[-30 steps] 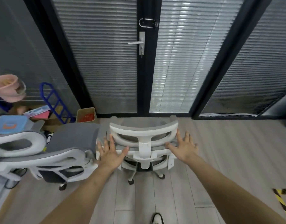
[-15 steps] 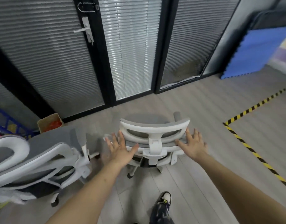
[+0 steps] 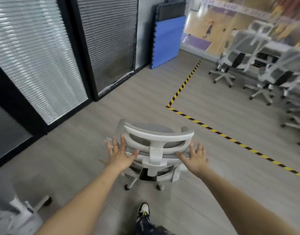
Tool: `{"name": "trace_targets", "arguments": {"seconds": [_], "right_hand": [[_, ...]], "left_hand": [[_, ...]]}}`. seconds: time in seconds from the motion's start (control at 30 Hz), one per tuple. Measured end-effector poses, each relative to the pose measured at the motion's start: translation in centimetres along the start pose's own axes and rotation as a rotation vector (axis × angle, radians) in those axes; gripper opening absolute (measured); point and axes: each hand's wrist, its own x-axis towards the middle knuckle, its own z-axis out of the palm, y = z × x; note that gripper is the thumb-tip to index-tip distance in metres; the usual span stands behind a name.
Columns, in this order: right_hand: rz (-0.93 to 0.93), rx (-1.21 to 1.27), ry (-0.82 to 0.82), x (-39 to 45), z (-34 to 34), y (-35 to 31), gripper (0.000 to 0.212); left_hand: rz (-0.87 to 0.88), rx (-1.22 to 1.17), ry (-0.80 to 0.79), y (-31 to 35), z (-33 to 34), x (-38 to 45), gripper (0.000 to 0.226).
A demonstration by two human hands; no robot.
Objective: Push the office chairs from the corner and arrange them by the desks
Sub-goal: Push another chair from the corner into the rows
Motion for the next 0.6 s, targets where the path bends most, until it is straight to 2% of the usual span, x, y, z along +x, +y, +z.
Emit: {"name": "trace_targets", "arguments": {"seconds": [0.13, 0.3, 0.43, 0.6], "right_hand": [[0.131, 0.084, 0.027, -0.7, -1.6, 5.2, 0.125], [0.255, 0.145, 0.083, -0.1, -3.8, 11.4, 0.12], [0.318, 0.174, 0.125, 2.0, -6.3, 16.2, 0.123], [0.349, 0.211, 0.185, 6.8, -9.4, 22.0, 0.119]], "left_hand": [[0.089, 0.09, -0.127, 6.9, 0.4, 1.9, 0.129], [0.211, 0.164, -0.238, 15.9, 1.2, 3.6, 0.144], [0.286, 0.239, -0.315, 23.0, 3.4, 5.8, 0.138], [0.322, 0.244, -0.31, 31.1, 7.5, 10.4, 0.135]]}}
